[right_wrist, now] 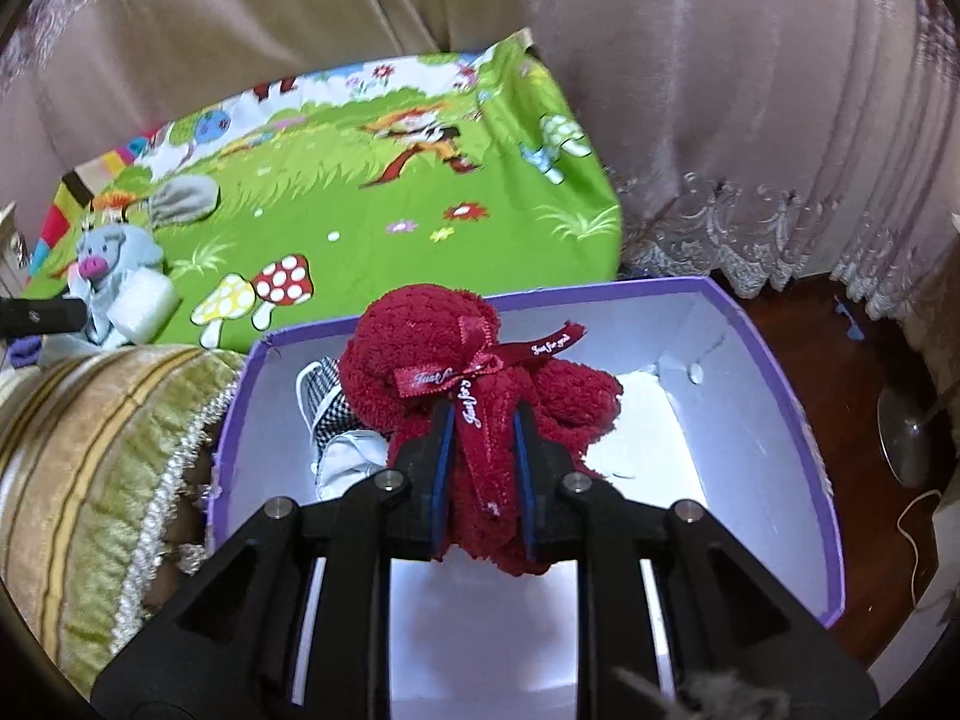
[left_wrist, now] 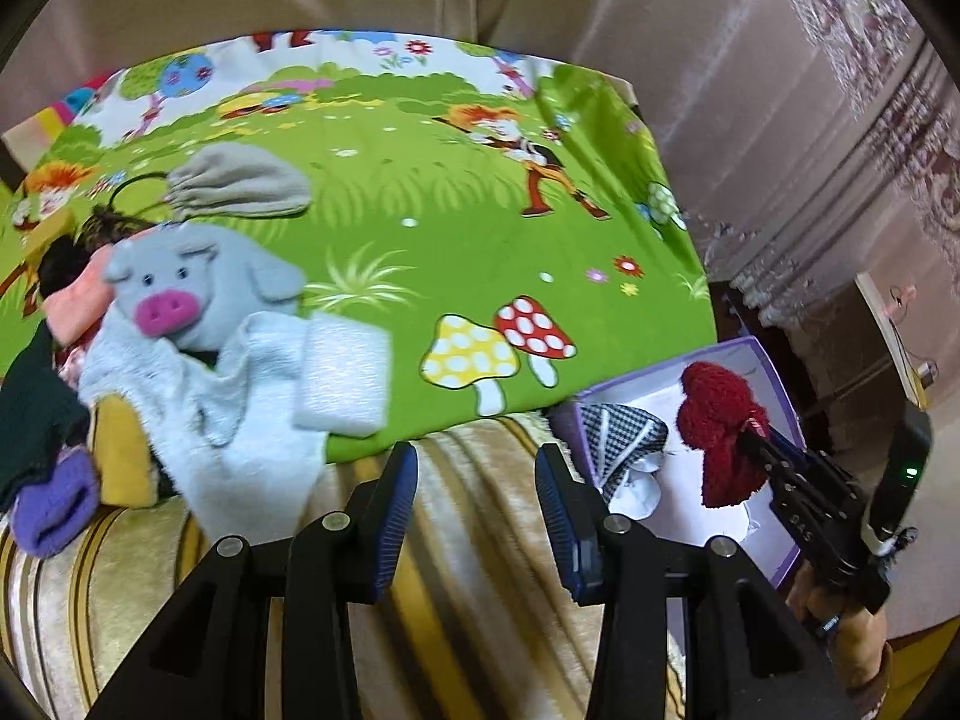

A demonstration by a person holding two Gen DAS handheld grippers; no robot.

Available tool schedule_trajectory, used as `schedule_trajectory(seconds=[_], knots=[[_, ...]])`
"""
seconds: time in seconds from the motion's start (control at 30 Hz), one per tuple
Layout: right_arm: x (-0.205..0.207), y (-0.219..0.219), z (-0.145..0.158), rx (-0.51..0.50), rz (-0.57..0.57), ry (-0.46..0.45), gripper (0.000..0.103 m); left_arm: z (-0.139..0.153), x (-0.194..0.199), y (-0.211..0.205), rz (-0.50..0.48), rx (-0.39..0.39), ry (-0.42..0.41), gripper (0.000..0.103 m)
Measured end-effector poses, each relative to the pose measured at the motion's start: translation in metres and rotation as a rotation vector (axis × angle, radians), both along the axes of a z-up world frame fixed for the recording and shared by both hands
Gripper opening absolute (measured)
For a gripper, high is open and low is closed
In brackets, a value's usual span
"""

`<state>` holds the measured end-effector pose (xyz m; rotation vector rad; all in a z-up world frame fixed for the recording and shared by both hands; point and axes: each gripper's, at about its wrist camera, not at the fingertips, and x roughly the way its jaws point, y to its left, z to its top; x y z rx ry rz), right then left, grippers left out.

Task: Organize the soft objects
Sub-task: 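Carry the plush and cloth into the purple-rimmed white box and open both tools, then move both open tools back over the pile of soft items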

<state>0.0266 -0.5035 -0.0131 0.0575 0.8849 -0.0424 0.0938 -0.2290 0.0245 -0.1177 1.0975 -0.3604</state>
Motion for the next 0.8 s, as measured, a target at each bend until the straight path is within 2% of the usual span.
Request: schedule_trajectory(seconds=[0.03, 0.1, 0.17, 0.37, 0.63, 0.8], knots=[[0.004, -0.001, -0.004, -0.004, 0.004, 0.007, 0.033, 0.0, 0.0, 0.003, 0.005, -0.001, 0.0, 0.043], [0.01, -0.003, -0.012, -0.013, 0.005, 0.03, 0.034, 0.0, 0.0, 0.006, 0.009, 0.0, -0.003, 0.043], [0.011, -0.007, -0.017, -0.005, -0.004, 0.042, 0.041, 0.0, -0.001, 0.008, 0.007, 0.0, -0.006, 0.043], [-0.001, -0.015, -0.013, -0.011, -0.036, 0.04, 0.054, 0.002, -0.002, 0.011, 0.002, -0.016, -0.008, 0.043], [-0.012, -0.018, -0.005, 0.01, -0.065, 0.032, 0.056, 0.011, -0.009, 0.031, 0.027, -0.034, -0.036, 0.043], [-0.015, -0.005, 0.014, 0.037, -0.064, -0.026, 0.063, 0.014, -0.013, 0.058, 0.068, -0.038, -0.058, 0.043]])
